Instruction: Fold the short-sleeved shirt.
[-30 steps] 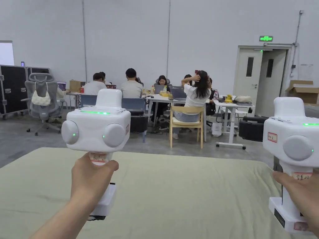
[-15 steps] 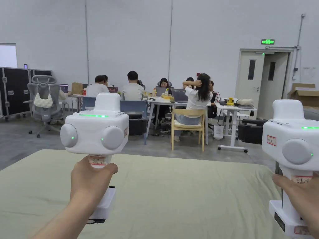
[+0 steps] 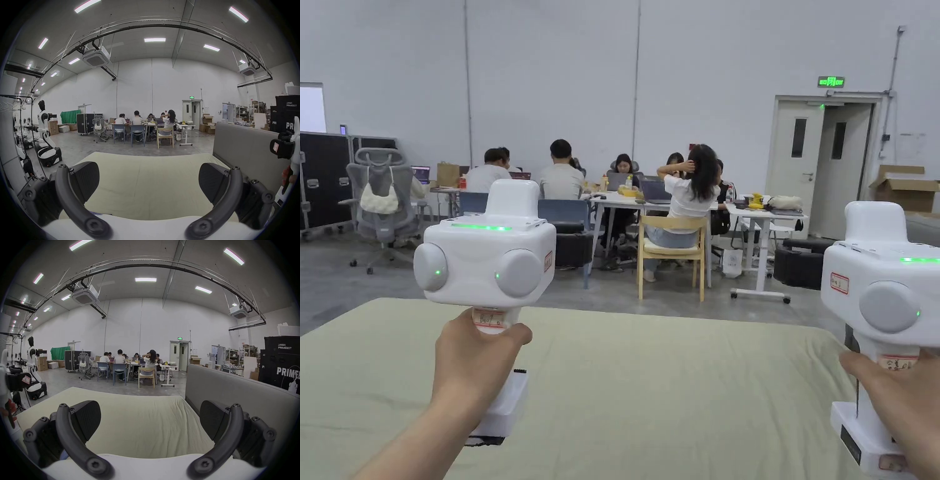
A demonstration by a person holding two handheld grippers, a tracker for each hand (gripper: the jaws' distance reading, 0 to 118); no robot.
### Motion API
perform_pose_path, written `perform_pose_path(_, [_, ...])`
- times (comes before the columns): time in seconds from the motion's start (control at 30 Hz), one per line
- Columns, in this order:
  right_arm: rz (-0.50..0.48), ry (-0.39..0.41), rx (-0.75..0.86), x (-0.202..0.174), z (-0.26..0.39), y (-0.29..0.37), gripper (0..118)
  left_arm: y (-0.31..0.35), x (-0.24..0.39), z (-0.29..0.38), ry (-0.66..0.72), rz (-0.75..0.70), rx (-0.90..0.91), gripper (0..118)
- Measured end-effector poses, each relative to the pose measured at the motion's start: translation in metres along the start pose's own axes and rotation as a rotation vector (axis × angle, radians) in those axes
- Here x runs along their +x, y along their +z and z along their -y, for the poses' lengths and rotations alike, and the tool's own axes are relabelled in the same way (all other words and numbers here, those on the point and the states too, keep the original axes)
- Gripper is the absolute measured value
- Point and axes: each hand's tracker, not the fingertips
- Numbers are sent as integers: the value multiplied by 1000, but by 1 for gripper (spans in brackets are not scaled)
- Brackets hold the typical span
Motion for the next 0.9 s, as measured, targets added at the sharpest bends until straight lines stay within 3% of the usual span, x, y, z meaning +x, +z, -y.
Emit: perform_pose_path(0.9, [-44, -4, -16, -1, 8, 0, 118, -5, -1, 8, -42, -28, -47, 118])
